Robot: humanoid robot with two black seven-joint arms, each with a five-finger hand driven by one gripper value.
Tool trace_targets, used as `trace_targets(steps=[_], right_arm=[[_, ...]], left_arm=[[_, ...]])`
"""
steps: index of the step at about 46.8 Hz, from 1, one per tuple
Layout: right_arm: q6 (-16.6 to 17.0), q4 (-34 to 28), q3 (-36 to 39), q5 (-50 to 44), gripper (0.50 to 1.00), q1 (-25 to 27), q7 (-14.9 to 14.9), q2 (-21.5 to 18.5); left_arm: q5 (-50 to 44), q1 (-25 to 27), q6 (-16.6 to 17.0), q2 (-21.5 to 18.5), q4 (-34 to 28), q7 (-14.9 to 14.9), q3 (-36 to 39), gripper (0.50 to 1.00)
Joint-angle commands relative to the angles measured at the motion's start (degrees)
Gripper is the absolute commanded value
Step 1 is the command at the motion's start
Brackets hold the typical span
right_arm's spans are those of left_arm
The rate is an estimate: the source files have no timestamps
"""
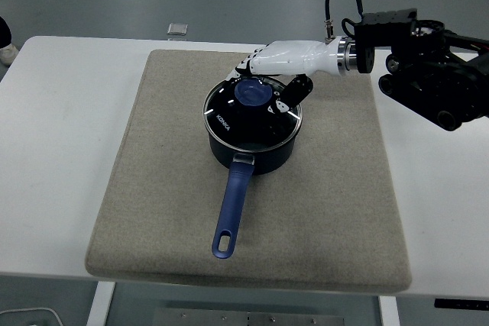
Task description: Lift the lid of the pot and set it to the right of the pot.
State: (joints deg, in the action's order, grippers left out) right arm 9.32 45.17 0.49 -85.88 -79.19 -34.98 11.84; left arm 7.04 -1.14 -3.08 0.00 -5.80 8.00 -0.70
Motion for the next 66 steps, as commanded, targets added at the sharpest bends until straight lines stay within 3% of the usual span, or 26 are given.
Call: trace_targets(steps=[1, 16, 23, 27, 30, 39, 66], right_arm=[[0.00, 0.00, -0.05, 0.01, 0.889, 0.18, -0.02, -0.06], [0.00, 0.00, -0.05, 0.01, 0.879, 0.44, -0.02, -0.24], [0.09, 0.00, -0.05, 0.10, 0.828, 0.53, -0.02, -0.33], [0.18, 0.09, -0.05, 0.36, 0.762, 0.53, -0.02, -0.33], [0.35, 0.18, -0.05, 0.54, 0.740, 0.53, -0.02, -0.33], [0.62, 0.36, 0.04, 0.71, 0.500, 0.53, -0.02, -0.33], [0.70, 0.36, 0.13, 0.62, 0.500, 0.00, -0.02, -0.77]], left_arm=[[0.08, 0.00, 0.00, 0.00, 0.00, 0.00, 0.00, 1.000], [-0.01, 0.00, 0.00, 0.00, 0.00, 0.00, 0.00, 1.000], [-0.01, 0.00, 0.00, 0.00, 0.00, 0.00, 0.00, 1.000], [0.08, 0.00, 0.00, 0.00, 0.00, 0.00, 0.00, 1.000], [-0.01, 0.00, 0.00, 0.00, 0.00, 0.00, 0.00, 1.000], [-0.01, 0.00, 0.00, 0.00, 0.00, 0.00, 0.00, 1.000], [-0.01, 0.00, 0.00, 0.00, 0.00, 0.00, 0.00, 1.000]])
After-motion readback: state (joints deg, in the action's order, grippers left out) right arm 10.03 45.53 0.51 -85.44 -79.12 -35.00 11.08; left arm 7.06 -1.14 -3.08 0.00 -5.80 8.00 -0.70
